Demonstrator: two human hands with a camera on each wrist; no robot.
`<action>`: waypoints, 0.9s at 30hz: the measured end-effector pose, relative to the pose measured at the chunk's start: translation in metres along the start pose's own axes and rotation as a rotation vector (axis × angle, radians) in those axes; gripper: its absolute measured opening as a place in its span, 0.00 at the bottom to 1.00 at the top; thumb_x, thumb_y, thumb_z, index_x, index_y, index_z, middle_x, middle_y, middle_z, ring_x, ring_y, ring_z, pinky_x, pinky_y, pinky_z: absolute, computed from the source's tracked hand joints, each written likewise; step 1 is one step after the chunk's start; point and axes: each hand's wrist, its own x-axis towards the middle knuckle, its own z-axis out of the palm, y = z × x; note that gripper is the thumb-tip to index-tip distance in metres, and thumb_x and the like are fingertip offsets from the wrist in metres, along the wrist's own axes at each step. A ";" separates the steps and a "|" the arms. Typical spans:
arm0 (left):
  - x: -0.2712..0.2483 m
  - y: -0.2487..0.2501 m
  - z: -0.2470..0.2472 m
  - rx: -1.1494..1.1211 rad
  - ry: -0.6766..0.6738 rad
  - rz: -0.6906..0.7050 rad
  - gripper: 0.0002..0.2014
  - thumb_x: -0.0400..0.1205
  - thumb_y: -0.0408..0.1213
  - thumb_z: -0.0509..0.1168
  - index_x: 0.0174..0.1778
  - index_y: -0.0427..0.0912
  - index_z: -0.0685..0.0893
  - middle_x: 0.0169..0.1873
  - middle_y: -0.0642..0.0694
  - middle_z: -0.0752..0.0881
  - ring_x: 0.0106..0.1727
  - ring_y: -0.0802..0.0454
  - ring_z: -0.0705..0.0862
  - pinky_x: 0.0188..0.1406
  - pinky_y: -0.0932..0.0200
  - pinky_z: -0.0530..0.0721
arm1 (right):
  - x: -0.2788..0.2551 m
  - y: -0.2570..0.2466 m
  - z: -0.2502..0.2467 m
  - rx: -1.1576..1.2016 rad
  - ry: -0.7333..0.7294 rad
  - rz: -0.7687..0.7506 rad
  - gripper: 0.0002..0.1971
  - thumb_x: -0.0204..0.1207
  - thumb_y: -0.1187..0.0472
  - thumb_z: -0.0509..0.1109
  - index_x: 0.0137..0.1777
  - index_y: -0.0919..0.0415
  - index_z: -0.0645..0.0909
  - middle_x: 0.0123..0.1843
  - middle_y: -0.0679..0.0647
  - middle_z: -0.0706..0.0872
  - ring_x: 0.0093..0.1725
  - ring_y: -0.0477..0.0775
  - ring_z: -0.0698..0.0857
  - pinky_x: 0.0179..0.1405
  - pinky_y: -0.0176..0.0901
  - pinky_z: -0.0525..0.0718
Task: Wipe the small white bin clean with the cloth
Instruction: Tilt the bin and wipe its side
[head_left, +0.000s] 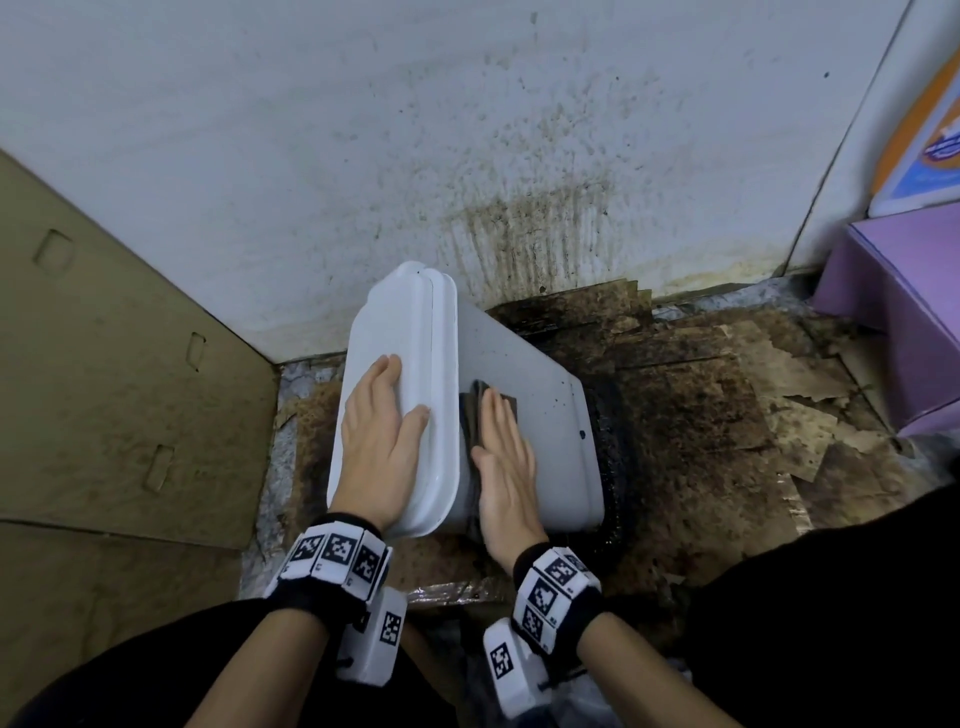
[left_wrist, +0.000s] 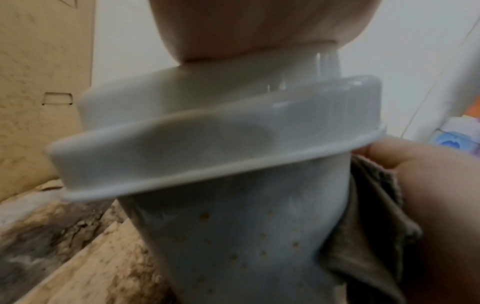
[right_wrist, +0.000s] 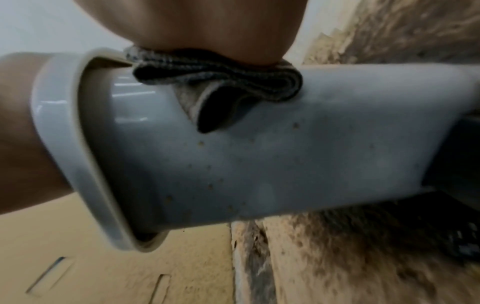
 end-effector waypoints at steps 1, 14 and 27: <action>0.000 -0.002 -0.001 0.011 -0.011 0.009 0.34 0.84 0.51 0.50 0.87 0.45 0.56 0.86 0.51 0.57 0.84 0.62 0.52 0.81 0.63 0.46 | 0.005 -0.003 -0.003 -0.020 -0.038 -0.016 0.33 0.81 0.47 0.37 0.88 0.44 0.38 0.89 0.37 0.37 0.85 0.31 0.36 0.81 0.33 0.33; 0.002 -0.007 0.003 0.021 0.006 0.070 0.33 0.86 0.51 0.51 0.87 0.46 0.55 0.86 0.51 0.57 0.78 0.74 0.49 0.74 0.81 0.41 | 0.115 -0.001 -0.038 -0.160 -0.297 -0.071 0.31 0.91 0.53 0.42 0.85 0.49 0.25 0.83 0.38 0.24 0.84 0.39 0.27 0.87 0.53 0.34; 0.003 -0.027 -0.004 -0.084 0.014 0.022 0.34 0.83 0.59 0.51 0.85 0.52 0.60 0.82 0.62 0.60 0.84 0.65 0.53 0.86 0.50 0.52 | 0.118 0.115 -0.076 -0.135 -0.254 0.375 0.31 0.92 0.53 0.44 0.87 0.59 0.32 0.88 0.50 0.30 0.87 0.48 0.32 0.85 0.44 0.31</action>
